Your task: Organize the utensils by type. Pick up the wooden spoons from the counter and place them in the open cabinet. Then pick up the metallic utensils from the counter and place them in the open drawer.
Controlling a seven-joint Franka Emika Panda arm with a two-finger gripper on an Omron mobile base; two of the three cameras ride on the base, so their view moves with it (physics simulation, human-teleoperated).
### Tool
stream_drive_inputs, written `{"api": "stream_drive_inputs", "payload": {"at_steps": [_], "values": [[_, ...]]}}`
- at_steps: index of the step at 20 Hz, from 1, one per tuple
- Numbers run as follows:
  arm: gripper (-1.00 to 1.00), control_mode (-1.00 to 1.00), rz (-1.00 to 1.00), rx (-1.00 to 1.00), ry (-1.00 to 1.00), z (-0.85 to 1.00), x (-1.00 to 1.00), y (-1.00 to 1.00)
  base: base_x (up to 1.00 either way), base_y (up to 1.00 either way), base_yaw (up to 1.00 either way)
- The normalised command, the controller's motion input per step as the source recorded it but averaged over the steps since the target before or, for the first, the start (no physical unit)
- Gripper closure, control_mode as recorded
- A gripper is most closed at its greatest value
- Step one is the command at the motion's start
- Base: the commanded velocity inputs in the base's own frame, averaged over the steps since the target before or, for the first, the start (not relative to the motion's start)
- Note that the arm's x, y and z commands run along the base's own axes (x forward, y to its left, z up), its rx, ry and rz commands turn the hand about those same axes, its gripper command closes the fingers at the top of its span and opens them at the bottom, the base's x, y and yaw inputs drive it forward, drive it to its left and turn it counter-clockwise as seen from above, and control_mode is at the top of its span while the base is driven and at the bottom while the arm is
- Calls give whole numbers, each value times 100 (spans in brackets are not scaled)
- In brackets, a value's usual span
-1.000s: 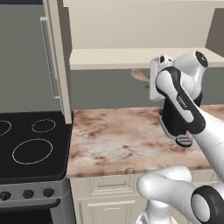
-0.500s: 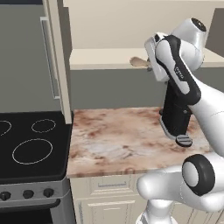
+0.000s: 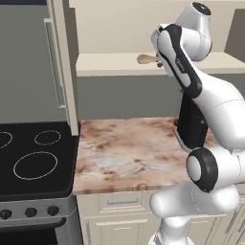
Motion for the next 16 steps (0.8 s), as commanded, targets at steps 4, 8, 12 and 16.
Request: {"api": "stream_drive_inputs", "payload": {"at_steps": [4,8,12,16], "values": [[100,-100,0,-5,-26,-10,27,0,0,0,0],[100,-100,0,-19,-18,0,40,0,0,0,0],[100,-100,2,-13,-4,0,35,0,0,0,0],[100,-100,13,0,0,0,26,0,0,0,0]]}}
